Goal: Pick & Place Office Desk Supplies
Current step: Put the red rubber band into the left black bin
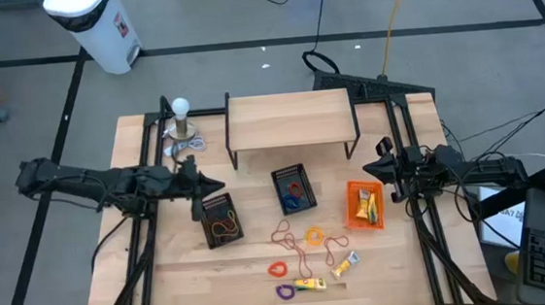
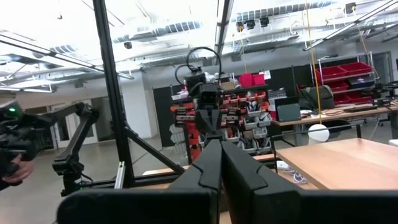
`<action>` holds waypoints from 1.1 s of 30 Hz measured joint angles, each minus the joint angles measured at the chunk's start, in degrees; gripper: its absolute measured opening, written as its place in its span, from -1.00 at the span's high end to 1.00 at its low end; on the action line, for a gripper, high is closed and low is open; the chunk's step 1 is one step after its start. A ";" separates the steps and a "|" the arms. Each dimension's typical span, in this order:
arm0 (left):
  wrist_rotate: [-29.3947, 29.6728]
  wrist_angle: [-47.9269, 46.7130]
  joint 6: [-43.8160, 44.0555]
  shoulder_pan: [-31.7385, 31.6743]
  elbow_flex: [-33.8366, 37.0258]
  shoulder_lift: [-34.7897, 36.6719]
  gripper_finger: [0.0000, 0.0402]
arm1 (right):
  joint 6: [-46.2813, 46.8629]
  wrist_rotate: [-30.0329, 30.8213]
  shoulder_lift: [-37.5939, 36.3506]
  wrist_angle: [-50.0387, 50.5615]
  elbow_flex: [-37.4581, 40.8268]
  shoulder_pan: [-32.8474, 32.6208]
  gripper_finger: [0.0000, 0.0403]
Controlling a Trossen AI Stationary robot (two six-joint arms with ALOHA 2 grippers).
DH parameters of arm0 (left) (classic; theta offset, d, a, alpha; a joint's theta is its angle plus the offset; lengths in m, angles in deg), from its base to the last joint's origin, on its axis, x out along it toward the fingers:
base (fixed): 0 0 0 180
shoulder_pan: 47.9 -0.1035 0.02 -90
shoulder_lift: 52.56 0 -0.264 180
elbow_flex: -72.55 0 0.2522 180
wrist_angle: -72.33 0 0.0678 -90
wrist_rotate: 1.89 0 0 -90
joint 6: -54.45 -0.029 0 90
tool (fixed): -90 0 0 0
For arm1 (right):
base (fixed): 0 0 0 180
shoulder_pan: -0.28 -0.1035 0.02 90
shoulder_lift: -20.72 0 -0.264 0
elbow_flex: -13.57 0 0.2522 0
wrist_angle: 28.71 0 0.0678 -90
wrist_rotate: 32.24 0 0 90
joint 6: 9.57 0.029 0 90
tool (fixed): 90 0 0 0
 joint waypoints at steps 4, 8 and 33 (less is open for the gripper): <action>0.16 -1.02 0.72 3.17 -6.71 -8.31 0.99 | 0.00 0.02 0.02 0.00 0.00 0.00 1.00; -1.97 -2.48 1.39 5.54 -12.69 -15.81 0.99 | -0.22 0.03 0.02 0.00 0.02 0.00 1.00; -3.74 -8.71 -9.23 11.74 -38.31 -53.60 0.99 | -1.97 4.71 16.46 -3.60 -1.03 -1.48 1.00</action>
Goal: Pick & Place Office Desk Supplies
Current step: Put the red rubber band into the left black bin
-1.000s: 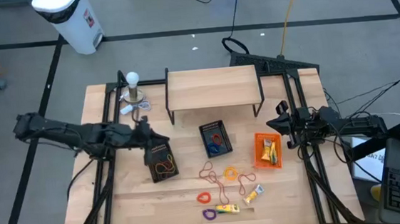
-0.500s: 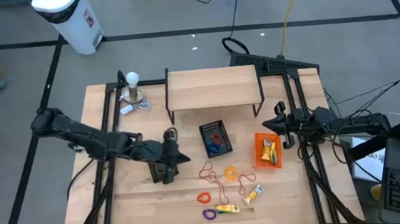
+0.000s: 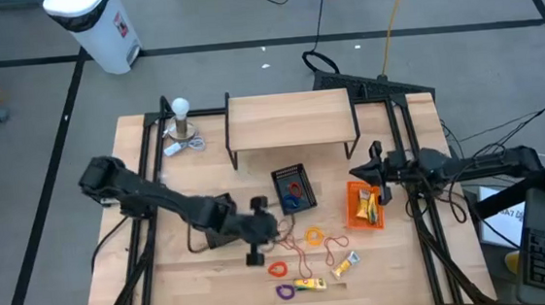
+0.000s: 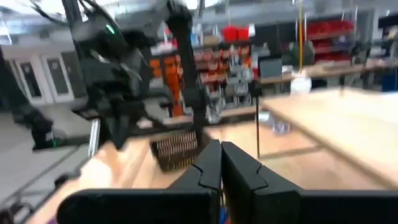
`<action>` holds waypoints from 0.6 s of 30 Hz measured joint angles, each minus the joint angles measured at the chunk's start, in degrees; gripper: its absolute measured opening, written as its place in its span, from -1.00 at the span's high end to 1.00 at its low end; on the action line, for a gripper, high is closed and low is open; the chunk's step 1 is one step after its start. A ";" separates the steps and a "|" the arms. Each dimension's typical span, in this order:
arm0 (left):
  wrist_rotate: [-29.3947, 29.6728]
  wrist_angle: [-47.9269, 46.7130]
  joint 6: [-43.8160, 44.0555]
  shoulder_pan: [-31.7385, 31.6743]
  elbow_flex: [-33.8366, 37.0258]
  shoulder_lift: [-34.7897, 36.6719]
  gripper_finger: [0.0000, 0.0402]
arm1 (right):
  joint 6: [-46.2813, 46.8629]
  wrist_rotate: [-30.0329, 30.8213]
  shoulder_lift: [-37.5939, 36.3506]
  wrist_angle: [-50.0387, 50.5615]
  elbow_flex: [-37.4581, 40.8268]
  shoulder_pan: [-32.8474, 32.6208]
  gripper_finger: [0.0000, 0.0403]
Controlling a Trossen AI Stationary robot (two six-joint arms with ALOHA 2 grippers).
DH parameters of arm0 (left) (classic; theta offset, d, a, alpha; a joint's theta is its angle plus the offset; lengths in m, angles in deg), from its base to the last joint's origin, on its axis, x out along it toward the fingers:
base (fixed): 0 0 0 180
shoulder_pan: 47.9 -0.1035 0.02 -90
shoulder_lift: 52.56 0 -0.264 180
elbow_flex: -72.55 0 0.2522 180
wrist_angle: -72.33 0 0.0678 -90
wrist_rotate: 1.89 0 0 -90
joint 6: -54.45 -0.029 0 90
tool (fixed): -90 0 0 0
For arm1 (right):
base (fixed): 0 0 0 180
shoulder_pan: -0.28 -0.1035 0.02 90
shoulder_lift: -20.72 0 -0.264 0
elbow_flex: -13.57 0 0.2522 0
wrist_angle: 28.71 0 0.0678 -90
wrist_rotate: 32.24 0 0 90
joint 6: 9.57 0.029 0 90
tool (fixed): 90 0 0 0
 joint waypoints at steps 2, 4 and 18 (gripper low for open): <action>-0.08 0.39 -0.35 0.97 -2.23 -1.95 0.99 | 0.00 1.93 0.67 0.70 0.00 -1.05 1.00; -0.14 0.66 0.13 1.21 -3.63 -3.14 0.96 | 0.00 4.28 1.34 0.65 0.00 -2.38 1.00; -5.86 -0.87 8.32 4.71 -5.13 -11.80 0.42 | -1.22 7.35 2.78 -3.65 -0.04 -6.86 1.00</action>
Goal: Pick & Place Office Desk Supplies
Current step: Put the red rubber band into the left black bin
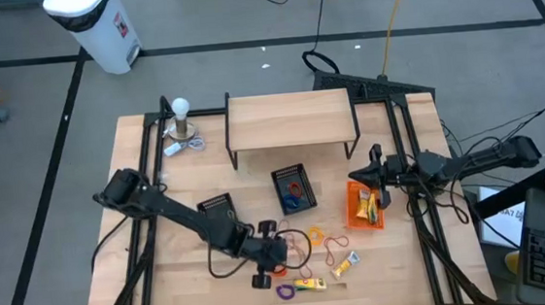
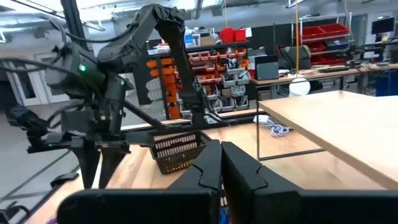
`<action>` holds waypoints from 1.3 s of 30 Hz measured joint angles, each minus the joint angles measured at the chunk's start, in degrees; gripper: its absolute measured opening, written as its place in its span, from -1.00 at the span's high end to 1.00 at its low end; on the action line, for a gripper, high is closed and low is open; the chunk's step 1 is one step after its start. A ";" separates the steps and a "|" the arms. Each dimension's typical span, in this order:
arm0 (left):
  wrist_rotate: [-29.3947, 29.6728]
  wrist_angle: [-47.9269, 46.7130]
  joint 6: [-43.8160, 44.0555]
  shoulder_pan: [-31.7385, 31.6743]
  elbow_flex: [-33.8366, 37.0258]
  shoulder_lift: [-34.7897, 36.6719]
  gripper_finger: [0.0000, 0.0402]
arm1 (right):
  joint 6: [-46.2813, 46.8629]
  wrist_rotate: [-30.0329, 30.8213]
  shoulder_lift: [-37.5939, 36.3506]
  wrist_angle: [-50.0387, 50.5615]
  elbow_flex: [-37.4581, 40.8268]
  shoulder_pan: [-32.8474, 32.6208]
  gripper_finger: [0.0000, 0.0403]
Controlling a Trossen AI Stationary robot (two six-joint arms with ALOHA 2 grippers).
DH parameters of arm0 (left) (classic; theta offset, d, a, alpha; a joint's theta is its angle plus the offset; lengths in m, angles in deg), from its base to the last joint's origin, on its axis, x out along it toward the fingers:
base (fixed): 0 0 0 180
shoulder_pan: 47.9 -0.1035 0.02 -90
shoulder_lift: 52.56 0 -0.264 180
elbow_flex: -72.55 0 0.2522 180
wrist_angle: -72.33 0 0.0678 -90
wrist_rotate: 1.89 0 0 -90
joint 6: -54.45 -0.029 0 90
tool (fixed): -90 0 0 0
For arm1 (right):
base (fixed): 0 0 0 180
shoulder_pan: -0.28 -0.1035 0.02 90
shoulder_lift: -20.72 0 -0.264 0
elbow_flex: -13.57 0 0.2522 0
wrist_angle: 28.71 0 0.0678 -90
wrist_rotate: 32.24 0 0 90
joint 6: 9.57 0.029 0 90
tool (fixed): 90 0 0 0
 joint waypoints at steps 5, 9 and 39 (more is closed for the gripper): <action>0.44 -0.75 1.37 2.39 -0.04 -1.11 0.16 | 0.35 0.02 0.00 -0.17 0.00 -1.78 1.00; 1.29 -2.73 2.44 3.33 -0.03 -1.49 0.01 | 0.58 0.20 0.23 -1.13 0.00 -3.73 1.00; 7.55 0.74 -2.24 5.58 0.02 -6.22 -0.08 | -1.64 11.10 6.98 -2.13 0.00 -13.52 1.00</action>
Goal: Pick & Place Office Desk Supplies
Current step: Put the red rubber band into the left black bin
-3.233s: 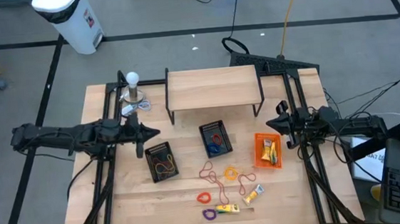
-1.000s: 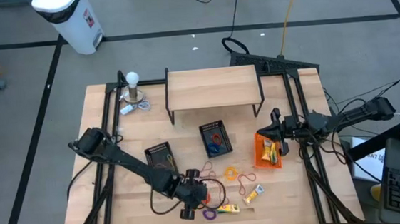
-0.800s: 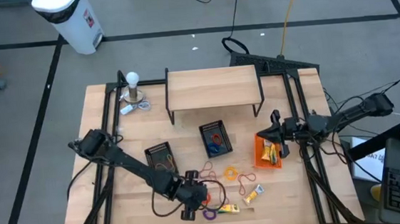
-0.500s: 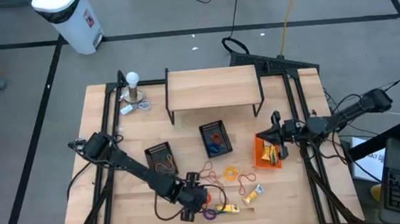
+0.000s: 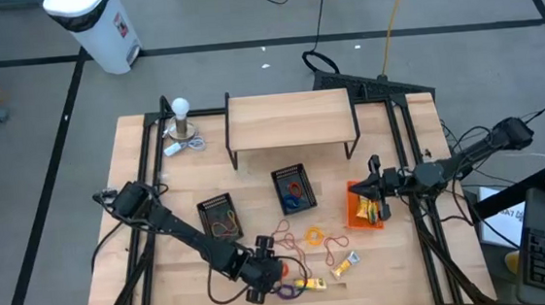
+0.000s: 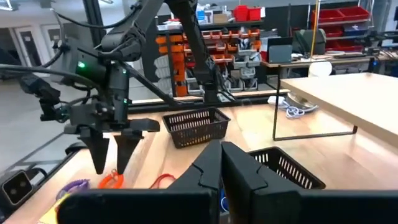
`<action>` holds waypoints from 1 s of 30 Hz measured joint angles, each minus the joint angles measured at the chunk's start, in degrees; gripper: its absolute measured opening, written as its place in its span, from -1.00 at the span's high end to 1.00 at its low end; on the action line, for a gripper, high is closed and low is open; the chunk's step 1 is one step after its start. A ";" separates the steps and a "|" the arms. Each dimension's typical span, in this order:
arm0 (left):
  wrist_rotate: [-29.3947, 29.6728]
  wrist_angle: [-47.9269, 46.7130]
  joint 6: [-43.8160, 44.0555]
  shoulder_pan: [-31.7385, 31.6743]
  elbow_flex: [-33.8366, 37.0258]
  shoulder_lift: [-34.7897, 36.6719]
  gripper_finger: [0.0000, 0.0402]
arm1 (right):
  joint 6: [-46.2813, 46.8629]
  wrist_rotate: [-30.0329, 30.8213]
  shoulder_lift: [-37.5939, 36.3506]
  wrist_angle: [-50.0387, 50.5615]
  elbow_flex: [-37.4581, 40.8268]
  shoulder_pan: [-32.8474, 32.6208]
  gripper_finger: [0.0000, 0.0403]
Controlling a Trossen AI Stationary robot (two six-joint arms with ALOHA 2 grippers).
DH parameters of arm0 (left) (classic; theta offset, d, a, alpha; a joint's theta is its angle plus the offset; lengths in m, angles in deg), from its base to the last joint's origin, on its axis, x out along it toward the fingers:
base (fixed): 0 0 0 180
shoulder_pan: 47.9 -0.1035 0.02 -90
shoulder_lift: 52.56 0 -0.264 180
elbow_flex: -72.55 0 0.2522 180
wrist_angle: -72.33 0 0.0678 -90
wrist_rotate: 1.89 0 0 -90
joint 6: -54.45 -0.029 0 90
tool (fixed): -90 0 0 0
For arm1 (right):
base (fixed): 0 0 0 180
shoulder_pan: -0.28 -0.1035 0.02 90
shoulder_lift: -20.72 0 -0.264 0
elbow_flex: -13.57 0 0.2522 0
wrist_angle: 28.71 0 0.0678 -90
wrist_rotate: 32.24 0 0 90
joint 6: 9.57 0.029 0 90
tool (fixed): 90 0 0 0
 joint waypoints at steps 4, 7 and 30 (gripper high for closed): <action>0.30 3.96 -1.75 -0.02 0.00 -0.06 -0.08 | 0.52 1.20 1.14 -0.51 0.00 -0.48 1.00; 1.96 4.54 -5.14 0.77 0.02 -0.57 -0.08 | 0.81 1.04 1.78 -1.30 0.00 -0.54 1.00; -0.90 5.34 -13.72 1.22 0.04 -0.57 -0.07 | 0.09 8.40 6.24 -5.51 0.00 -5.83 1.00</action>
